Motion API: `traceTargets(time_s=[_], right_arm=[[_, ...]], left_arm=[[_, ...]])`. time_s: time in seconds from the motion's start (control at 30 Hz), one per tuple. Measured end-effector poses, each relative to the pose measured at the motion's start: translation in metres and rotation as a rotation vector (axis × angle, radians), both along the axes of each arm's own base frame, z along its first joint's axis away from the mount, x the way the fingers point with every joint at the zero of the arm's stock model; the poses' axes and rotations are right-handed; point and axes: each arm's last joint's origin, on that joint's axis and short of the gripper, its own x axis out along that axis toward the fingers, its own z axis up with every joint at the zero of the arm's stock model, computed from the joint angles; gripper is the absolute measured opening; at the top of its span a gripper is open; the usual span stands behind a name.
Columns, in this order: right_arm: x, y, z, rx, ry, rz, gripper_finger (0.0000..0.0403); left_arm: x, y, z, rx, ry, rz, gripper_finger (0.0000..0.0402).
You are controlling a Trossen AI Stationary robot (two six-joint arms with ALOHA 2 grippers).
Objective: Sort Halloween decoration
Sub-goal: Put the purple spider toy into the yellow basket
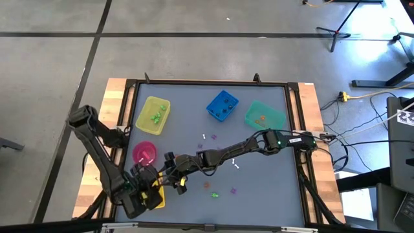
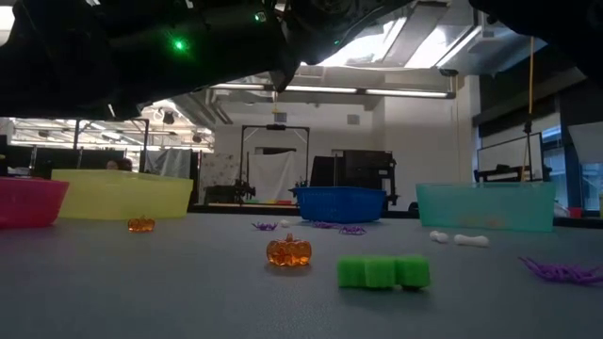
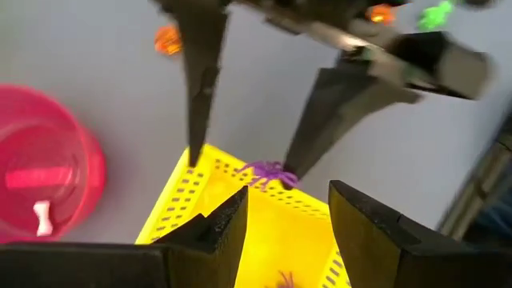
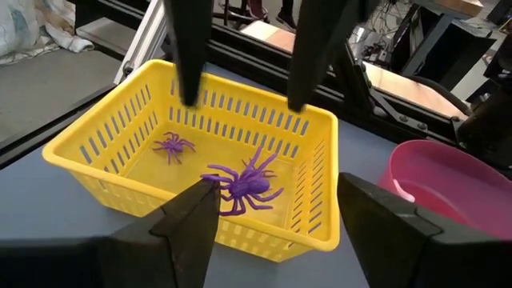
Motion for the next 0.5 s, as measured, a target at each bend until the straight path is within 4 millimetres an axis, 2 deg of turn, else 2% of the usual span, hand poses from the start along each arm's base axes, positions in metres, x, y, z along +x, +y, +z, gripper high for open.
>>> traceTargets(time_s=[0.17,0.5], right_arm=[[0.0000,0.0000,0.0000,0.000,0.000,0.000,0.0250],[0.0004,0.0001,0.0012,0.003,-0.013,0.000,0.0250]], left_arm=[[0.0011,-0.0015,-0.0098,-0.009,0.012,0.121,0.0159],[0.0027,0.0005,-0.0099,-0.047,-0.051,0.266,0.0159]])
